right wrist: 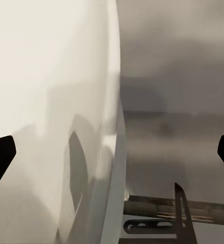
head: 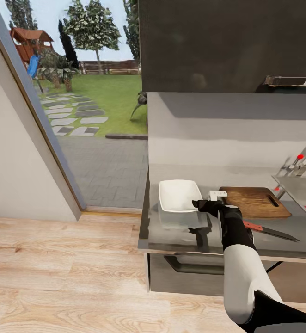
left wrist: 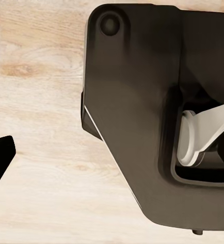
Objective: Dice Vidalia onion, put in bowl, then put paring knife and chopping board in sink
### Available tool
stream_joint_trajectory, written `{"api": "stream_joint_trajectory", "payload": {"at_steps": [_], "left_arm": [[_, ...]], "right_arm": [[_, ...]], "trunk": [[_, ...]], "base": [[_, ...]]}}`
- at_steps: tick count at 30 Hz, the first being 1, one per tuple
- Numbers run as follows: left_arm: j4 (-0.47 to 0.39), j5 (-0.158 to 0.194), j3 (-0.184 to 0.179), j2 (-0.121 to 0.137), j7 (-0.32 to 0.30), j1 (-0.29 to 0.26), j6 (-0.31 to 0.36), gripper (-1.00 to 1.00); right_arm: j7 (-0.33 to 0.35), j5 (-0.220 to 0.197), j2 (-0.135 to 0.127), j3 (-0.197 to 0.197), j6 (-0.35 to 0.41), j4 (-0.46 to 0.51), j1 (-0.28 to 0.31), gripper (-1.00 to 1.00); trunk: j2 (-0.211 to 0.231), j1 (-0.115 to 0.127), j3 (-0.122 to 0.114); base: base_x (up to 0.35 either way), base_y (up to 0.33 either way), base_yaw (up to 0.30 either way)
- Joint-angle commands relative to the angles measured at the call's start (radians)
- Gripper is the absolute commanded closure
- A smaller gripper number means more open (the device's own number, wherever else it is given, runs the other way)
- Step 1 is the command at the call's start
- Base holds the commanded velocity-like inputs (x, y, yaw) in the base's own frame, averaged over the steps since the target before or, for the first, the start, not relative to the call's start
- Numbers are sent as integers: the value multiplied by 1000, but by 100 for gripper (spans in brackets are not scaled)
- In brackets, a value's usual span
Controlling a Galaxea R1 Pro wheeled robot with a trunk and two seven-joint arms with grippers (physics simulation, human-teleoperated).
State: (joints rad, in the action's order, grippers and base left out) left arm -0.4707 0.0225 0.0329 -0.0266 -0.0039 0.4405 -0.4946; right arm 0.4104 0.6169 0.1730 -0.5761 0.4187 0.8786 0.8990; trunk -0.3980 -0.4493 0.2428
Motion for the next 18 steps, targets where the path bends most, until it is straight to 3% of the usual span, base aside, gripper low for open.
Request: {"api": "stream_joint_trajectory", "payload": {"at_steps": [1, 18], "left_arm": [[-2, 2, 2, -1, -1, 0, -1, -100], [-2, 2, 2, -1, -1, 0, -1, -100]], "right_arm": [[10, 10, 1, -5, 2, 2, 1, -100], [12, 10, 1, -5, 2, 3, 1, -100]], "trunk": [[-2, -1, 2], [-2, -1, -22]], "base": [[0, 0, 0], [0, 0, 0]]}}
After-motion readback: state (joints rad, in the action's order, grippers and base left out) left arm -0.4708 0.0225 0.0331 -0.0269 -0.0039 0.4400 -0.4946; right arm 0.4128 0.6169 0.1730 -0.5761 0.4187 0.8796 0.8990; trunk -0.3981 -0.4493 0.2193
